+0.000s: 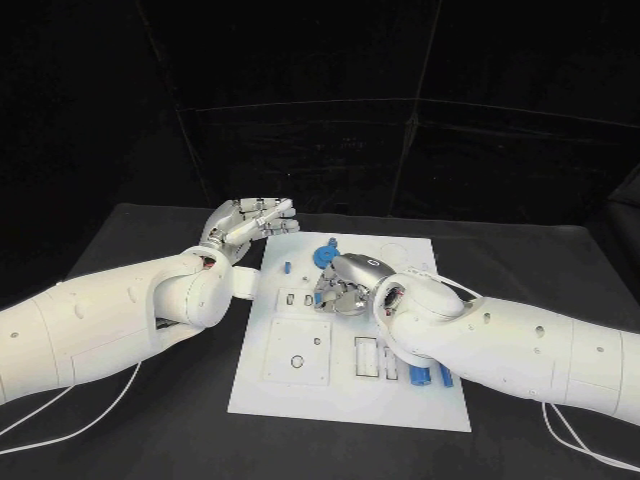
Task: Assemble the parts on the task board
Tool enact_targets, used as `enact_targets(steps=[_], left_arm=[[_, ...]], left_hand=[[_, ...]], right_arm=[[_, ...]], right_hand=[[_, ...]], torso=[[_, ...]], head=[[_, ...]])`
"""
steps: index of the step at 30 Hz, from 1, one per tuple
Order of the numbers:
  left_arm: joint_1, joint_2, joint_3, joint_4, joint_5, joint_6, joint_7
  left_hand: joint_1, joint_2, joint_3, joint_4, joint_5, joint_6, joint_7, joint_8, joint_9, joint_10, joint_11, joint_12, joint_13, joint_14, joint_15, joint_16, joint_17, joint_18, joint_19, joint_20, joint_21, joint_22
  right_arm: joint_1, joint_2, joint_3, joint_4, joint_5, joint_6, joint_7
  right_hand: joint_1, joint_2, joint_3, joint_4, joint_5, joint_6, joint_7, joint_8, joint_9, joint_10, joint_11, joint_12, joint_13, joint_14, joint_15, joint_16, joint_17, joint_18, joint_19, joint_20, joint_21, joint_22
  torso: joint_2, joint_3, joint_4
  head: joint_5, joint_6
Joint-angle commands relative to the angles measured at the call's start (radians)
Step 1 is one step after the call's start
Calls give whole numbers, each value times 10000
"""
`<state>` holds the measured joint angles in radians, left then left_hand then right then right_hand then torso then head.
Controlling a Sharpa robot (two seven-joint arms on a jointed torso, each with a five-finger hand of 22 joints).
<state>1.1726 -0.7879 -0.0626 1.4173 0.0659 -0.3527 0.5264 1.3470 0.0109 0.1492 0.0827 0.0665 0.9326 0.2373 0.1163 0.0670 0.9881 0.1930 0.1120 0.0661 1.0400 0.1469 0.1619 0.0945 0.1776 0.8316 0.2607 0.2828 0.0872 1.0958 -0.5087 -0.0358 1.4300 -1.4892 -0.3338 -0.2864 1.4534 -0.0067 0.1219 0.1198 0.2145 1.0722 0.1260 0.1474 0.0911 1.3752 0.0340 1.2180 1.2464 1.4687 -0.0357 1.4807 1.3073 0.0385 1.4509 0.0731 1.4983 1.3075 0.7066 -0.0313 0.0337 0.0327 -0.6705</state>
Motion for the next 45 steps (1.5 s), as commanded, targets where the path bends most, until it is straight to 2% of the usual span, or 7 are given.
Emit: enact_targets(steps=[1,6,13,29,39,45], left_arm=[[15,7,10,10,11,114,85],[15,7,10,8,11,121,82],[15,2,10,9,11,126,80],[15,-13,10,14,11,124,77],[15,-14,10,9,11,132,60],[15,-13,10,5,11,139,56]], left_hand=[[26,58,7,-78,59,-50,57,-59,0,-51,-21,-68,-4,37,9,-64,-13,66,78,-7,-34,-12],[26,58,7,-78,59,-50,57,-59,0,-51,-21,-68,-4,37,9,-64,-13,66,78,-7,-34,-12],[26,58,7,-78,59,-50,57,-59,0,-51,-21,-68,-4,37,9,-64,-13,66,78,-7,-34,-12],[26,58,7,-78,59,-50,57,-59,0,-51,-21,-68,-4,37,9,-64,-13,66,78,-7,-34,-12],[26,58,7,-78,59,-50,57,-59,0,-51,-21,-68,-4,37,9,-64,-13,66,78,-7,-34,-12],[26,58,7,-78,59,-50,57,-59,0,-51,-21,-68,-4,37,9,-64,-13,66,78,-7,-34,-12]], right_arm=[[-34,-16,-35,-46,-521,237,-477],[-40,4,-35,-57,-636,241,-603],[-45,41,-35,-69,-680,255,-677],[-51,101,-35,-119,-687,499,-699],[-52,119,-35,-113,-687,310,-749],[-52,116,-35,-104,-687,189,-856]], right_hand=[[-116,-12,92,-13,11,82,-113,-81,-28,-52,-42,-96,-30,632,-26,-54,779,12,-67,18,-46,978],[-171,-69,115,-15,10,-15,-69,-150,-54,-82,-7,-150,-66,634,0,-57,783,14,-74,37,-54,971],[-240,-145,119,-8,-8,-93,-29,-210,-74,-126,27,-229,-125,630,28,-74,761,16,-83,60,-63,959],[-700,-563,-98,161,16,-433,106,-445,-150,-374,149,-668,-475,594,133,-181,608,58,-219,160,-166,784],[-1058,-787,-460,369,-47,-681,156,-560,-164,-465,213,-817,-601,576,192,-250,519,80,-283,225,-227,693],[-1450,-905,-932,701,-135,-764,160,-571,-143,-483,229,-829,-618,569,208,-287,479,88,-300,247,-254,663]], torso=[[-1,-5,7],[-1,-1,9],[0,-3,1],[-5,-1,6],[2,2,-2],[1,4,1]], head=[[-3,19],[-54,38],[-44,37],[-53,28],[-48,35],[-55,45]])
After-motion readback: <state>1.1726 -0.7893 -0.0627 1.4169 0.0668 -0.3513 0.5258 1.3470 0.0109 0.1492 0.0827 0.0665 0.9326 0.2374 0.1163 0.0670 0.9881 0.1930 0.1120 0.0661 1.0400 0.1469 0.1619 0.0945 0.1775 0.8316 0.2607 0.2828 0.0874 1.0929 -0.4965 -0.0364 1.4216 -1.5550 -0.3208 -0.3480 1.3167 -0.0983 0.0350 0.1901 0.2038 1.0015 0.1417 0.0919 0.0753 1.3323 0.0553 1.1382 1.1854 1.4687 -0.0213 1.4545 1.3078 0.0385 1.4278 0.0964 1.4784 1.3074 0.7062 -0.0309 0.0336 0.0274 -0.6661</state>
